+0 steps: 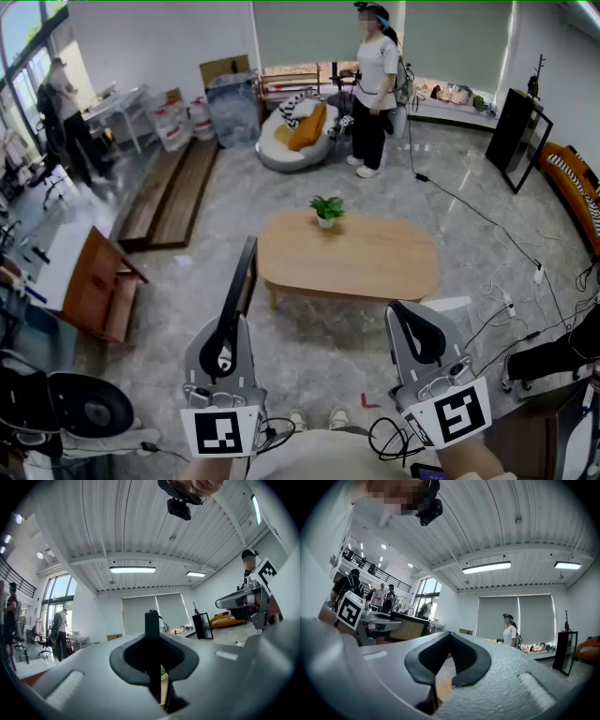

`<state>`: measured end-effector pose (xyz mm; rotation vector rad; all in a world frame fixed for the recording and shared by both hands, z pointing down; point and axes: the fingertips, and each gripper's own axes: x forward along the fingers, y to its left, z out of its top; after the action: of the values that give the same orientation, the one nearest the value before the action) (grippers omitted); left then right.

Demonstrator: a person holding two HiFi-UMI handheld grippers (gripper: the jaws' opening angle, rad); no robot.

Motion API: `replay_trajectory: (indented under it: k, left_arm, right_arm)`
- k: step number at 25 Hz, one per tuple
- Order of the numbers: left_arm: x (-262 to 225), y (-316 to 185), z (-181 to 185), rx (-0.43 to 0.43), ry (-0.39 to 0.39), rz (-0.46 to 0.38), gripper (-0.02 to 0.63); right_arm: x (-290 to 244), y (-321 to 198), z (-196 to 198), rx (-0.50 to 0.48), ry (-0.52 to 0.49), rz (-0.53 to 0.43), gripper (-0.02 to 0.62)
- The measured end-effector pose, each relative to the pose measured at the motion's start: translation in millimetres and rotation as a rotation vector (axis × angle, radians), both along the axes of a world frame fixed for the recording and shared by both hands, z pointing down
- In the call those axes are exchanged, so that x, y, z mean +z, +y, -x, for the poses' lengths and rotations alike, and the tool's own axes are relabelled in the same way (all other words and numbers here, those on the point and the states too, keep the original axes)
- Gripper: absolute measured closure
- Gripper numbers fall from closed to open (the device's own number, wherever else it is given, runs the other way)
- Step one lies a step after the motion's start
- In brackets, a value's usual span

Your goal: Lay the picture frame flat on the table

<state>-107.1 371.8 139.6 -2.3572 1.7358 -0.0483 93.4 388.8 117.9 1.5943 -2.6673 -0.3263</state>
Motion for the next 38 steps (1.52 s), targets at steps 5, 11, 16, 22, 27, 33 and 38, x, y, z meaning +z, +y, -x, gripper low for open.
replay_trajectory:
  k: [5,11,16,22,27,33,38]
  left_arm:
    - [-0.1,-10.1,-5.5,0.001,-0.006,-0.008,0.560]
    - [7.9,-18.9,-16.3,-0.025,-0.011,0.012,0.560]
    - [15.1,-22.8,-29.8,-0.035,-0.010,0.026,0.560]
    - [17.0,-24.1,-47.3,-0.050,-0.006,0.031,0.560]
    - [16.7,-24.4,-52.8,-0.061,-0.017,0.022,0.560]
    - [22.1,-29.1,-53.9,-0.070,-0.016,0.017,0.558]
    - [30.9,-42.0,-54.6,-0.068,-0.011,0.008,0.558]
  right_arm:
    - [1.2,-9.3,-1.8,-0.006,0.001,0.004,0.594]
    - [4.8,-18.6,-14.6,-0.020,0.000,0.012,0.594]
    - [12.0,-26.9,-25.9,-0.038,0.003,0.019,0.594]
    - [17.8,-31.3,-39.1,-0.066,0.001,0.027,0.594]
    - [23.6,-33.9,-44.5,-0.084,-0.004,0.034,0.594]
    - [31.1,-41.9,-42.8,-0.107,0.005,0.028,0.594]
    - [39.9,-54.2,-40.1,-0.115,0.008,0.024,0.594]
